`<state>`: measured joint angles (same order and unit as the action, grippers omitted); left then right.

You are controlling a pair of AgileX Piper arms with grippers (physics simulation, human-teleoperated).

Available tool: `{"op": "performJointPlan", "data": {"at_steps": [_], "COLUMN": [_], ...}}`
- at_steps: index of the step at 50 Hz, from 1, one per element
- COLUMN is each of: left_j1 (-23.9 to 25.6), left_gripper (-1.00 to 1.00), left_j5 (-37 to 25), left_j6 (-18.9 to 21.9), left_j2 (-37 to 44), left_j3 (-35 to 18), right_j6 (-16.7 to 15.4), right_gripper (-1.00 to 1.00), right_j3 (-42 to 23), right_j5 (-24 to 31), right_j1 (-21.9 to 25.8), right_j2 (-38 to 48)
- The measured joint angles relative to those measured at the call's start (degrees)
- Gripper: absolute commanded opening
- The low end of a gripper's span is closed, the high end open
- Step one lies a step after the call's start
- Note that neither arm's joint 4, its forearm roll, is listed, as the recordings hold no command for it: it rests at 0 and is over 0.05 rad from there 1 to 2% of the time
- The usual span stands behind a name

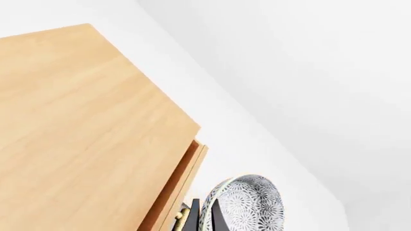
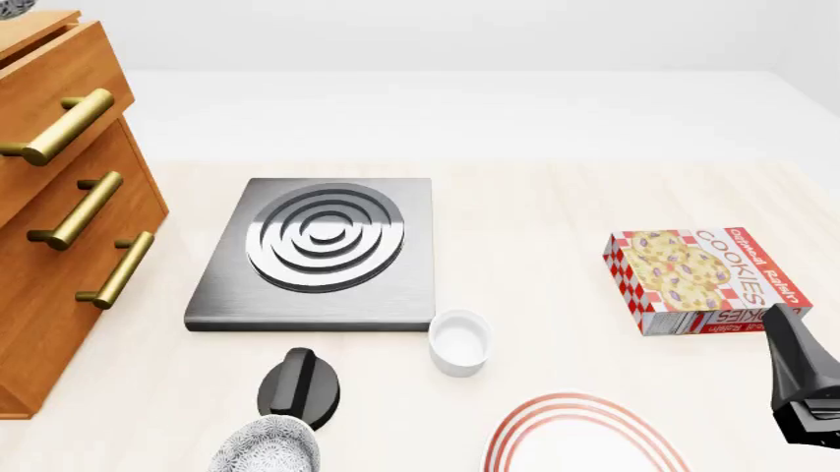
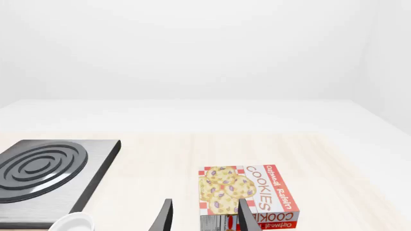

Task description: Pick the akita bowl on the wooden cabinet and place it on the plate.

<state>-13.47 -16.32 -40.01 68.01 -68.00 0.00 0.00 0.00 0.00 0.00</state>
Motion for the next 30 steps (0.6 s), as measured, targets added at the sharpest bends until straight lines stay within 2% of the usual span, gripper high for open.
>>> {"op": "performJointPlan", "data": {"at_steps": [19, 30], "left_j1": [4.5, 8.6], "left_gripper": [-1.0, -1.0], "left_j5": [-0.2, -0.6], "left_j6": [1.4, 1.8], "left_j2": [-0.3, -1.0], "left_j3": [0.8, 1.7], "right_j6": [0.0, 0.0], "right_gripper": [1.0, 1.0], "right_j3": [0.0, 0.0], "right_j5": [0.0, 0.0], "right_j1": [0.0, 0.0], "right_j2": [0.0, 0.0]}}
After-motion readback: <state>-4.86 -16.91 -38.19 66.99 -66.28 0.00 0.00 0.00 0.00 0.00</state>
